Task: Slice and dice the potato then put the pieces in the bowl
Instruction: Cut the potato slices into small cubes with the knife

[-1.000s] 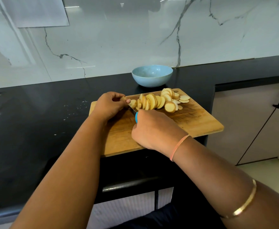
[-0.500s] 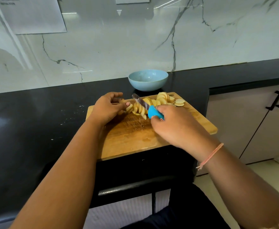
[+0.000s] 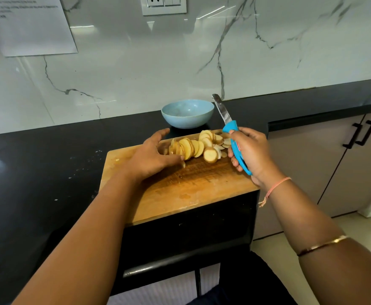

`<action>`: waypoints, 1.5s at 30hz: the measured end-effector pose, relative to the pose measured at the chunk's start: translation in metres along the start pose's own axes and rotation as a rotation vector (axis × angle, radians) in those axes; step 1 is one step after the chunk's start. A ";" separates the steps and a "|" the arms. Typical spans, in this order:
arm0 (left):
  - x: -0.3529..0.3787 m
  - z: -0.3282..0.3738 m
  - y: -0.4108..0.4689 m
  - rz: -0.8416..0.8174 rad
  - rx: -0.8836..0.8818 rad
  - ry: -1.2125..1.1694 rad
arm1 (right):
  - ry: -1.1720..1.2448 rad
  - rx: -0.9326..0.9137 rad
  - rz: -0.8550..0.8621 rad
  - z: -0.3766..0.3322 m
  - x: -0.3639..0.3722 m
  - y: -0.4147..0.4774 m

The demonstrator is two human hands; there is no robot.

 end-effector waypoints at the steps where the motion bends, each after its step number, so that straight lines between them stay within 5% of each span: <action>1: 0.003 0.002 0.000 -0.004 0.003 0.019 | 0.007 0.004 -0.010 0.001 0.000 0.000; 12: 0.034 0.023 0.008 0.022 0.035 0.209 | 0.036 0.013 -0.041 0.007 0.001 0.003; 22: 0.040 0.038 0.002 0.005 0.039 0.074 | -0.036 0.004 -0.027 0.006 0.002 0.000; 32: 0.018 0.016 -0.007 -0.128 -0.036 -0.341 | -0.085 -0.014 -0.043 0.004 0.004 -0.004; 45: -0.013 0.014 -0.012 0.200 0.088 -0.167 | -0.166 -0.061 -0.045 -0.002 0.008 -0.007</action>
Point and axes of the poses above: each hand's wrist, its own y-axis towards the middle knuckle, its own x-axis out of the palm, z = x × y, the point moved 9 cm from there along y, towards the middle knuckle, and after that the axes turned 3 degrees about -y, right-handed, at the moved point
